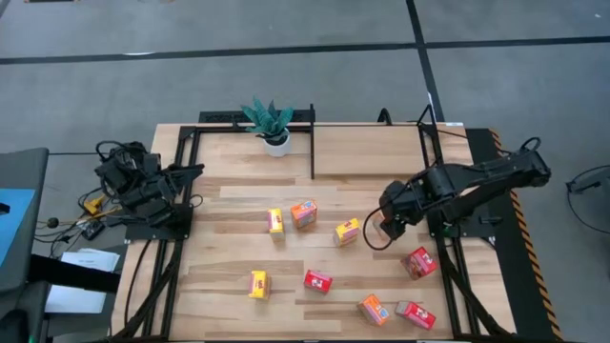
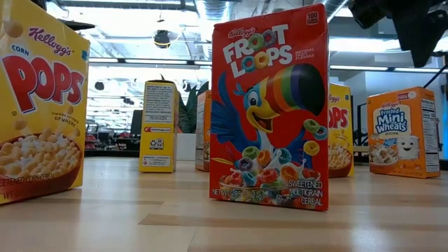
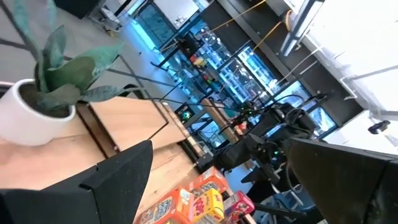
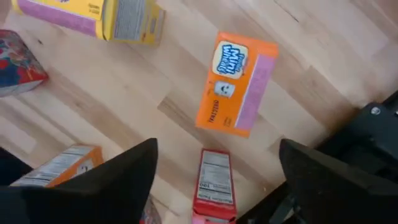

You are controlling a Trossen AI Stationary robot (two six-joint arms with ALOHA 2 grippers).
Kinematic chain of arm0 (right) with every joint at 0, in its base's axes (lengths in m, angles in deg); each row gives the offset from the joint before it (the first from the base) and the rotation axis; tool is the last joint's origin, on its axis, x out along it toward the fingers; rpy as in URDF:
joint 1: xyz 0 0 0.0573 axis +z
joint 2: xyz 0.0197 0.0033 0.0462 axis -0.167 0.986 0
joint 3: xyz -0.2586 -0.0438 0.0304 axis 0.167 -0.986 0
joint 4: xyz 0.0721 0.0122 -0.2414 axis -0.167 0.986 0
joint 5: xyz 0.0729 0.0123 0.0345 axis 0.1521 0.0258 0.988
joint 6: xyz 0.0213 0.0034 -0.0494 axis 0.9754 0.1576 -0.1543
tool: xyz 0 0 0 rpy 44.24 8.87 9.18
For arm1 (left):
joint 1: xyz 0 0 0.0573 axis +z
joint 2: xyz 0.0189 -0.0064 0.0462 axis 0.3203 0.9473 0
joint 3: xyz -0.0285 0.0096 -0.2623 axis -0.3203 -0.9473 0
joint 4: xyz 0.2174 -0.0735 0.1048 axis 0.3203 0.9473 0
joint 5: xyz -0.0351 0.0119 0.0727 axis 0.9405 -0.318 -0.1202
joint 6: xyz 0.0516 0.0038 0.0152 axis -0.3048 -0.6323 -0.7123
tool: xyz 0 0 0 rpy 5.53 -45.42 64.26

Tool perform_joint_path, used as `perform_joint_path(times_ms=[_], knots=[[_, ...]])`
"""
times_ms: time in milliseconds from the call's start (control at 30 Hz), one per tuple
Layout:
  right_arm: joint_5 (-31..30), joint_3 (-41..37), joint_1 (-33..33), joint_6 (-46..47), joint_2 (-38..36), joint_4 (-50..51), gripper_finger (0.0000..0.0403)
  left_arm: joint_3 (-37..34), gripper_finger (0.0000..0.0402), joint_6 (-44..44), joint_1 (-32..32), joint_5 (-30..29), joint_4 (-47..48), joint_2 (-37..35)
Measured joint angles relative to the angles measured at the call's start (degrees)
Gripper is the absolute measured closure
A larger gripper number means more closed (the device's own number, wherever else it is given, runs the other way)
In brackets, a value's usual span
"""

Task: Stack cereal on shelf
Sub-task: Put the top right orange cereal box on the shelf

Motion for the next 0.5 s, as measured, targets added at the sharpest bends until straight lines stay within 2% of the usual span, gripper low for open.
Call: perform_joint_path(times_ms=[233,400,500], knots=[[-4.9,0.0,0.0,-0.6,2.4,0.0,0.0009,0.0,0.0042,6.0,0.0,-1.2,5.3,0.0],[-7.3,-0.1,-0.8,-1.0,3.9,-0.4,0.0009,0.0,0.0042,7.5,0.0,-2.4,6.8,0.0],[-7.5,-2.7,-1.2,-1.3,3.7,-4.3,0.0015,0.0,0.0042,7.6,0.0,-2.6,6.8,0.0]])
